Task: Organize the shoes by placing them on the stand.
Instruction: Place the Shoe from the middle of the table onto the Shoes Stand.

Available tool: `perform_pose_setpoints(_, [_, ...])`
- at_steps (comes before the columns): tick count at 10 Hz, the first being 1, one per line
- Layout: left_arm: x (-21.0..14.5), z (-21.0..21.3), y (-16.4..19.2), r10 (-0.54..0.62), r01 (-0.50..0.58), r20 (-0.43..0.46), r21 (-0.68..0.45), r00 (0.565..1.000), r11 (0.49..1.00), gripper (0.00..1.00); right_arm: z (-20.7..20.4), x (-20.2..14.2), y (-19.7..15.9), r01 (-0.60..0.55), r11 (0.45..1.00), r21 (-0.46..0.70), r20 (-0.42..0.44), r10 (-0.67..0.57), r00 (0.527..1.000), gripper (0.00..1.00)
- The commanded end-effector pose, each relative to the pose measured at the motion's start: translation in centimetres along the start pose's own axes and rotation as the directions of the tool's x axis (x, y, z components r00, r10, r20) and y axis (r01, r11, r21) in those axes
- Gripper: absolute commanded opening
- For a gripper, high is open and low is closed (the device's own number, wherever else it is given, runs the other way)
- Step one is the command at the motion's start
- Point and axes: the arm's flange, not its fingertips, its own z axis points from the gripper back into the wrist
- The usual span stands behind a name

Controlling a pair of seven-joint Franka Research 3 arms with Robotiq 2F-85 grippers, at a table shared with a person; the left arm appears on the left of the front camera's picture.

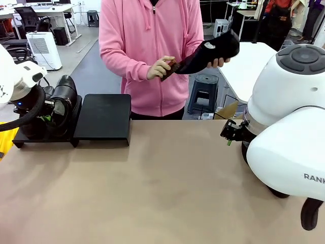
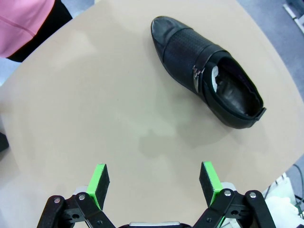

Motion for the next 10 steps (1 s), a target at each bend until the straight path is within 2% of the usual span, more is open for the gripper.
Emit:
perform_pose_setpoints(1, [0.83,-0.2,0.24,0.035,-0.035,0.037,0.004,0.999,0.999,0.0,0.06,0.12,-0.09,-0.011,1.0,-0.002,0.012,0.011,1.0,1.0])
perform_pose_setpoints(5, [1.0,-0.91,0.47,0.043,-0.044,0.021,0.014,0.999,0.999,0.0,0.06,0.12,-0.09,-0.011,1.0,-0.002,0.012,0.011,1.0,1.0])
perform_pose_setpoints(6, [1.08,-0.94,0.51,0.049,-0.049,0.021,0.016,0.999,0.999,0.11,0.06,0.12,-0.09,-0.011,1.0,-0.002,0.012,0.011,1.0,1.0])
perform_pose_setpoints(8, [1.15,-1.13,0.6,0.048,-0.049,0.024,0.03,0.999,0.998,0.49,0.06,0.12,-0.09,-0.011,1.0,-0.002,0.012,0.011,1.0,1.0])
perform_pose_setpoints(10, [1.09,-0.87,0.49,0.033,-0.035,0.037,0.044,0.999,0.998,0.49,0.06,0.12,-0.09,-0.011,1.0,-0.002,0.012,0.011,1.0,1.0])
